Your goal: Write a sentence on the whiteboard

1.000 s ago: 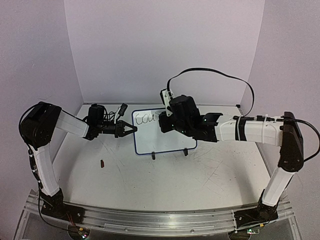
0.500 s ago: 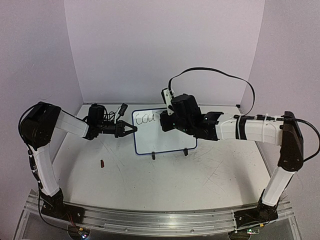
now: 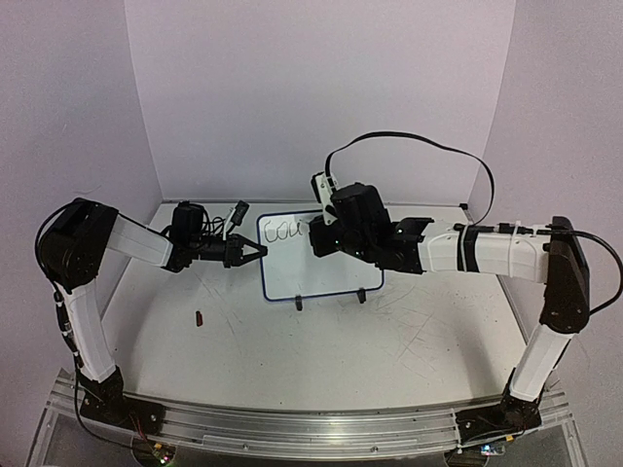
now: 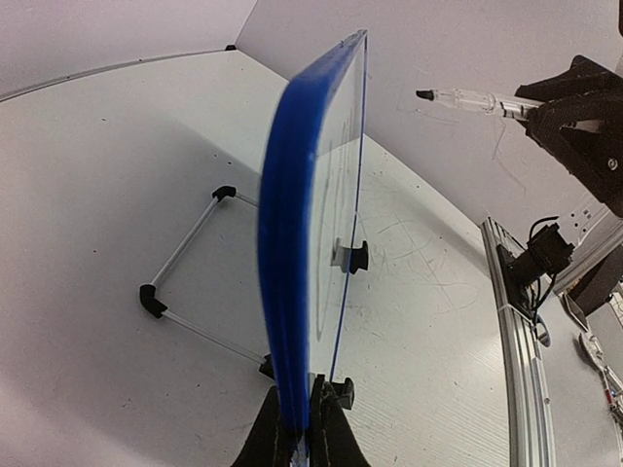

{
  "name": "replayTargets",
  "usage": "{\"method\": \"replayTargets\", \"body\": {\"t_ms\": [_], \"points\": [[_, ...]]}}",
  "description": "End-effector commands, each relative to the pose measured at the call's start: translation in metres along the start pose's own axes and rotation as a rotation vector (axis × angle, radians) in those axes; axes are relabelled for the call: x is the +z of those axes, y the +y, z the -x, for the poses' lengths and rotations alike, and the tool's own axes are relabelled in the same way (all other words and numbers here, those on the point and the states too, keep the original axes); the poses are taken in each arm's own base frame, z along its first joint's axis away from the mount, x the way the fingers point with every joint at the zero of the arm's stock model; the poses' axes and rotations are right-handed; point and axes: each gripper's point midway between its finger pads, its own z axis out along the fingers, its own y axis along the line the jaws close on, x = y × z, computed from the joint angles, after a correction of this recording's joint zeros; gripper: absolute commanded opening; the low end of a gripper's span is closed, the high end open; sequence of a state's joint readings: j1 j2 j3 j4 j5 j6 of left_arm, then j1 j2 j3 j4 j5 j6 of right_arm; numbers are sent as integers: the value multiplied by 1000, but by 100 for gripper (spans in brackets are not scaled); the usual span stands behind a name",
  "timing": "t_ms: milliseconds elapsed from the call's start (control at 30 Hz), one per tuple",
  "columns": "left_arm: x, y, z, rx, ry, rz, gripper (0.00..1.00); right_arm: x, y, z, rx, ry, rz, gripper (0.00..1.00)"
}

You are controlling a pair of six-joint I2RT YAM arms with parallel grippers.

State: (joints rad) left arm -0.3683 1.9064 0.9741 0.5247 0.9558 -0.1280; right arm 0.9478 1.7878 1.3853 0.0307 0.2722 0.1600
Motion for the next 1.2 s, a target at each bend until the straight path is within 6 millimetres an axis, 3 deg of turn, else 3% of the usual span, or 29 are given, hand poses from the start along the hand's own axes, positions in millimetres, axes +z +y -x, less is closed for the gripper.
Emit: {"method": "replayTargets", "body": {"t_ms": [0,600,1167], "points": [[-5,23,10,43,-22,158,0,-13,-1,20,17,-59,-4,0],[-4,26,10,31,-18,158,0,-3,-8,21,3,-56,-69,0],[-4,25,10,32,-16,153,0,12,-3,13,-7,-16,-59,0]]}}
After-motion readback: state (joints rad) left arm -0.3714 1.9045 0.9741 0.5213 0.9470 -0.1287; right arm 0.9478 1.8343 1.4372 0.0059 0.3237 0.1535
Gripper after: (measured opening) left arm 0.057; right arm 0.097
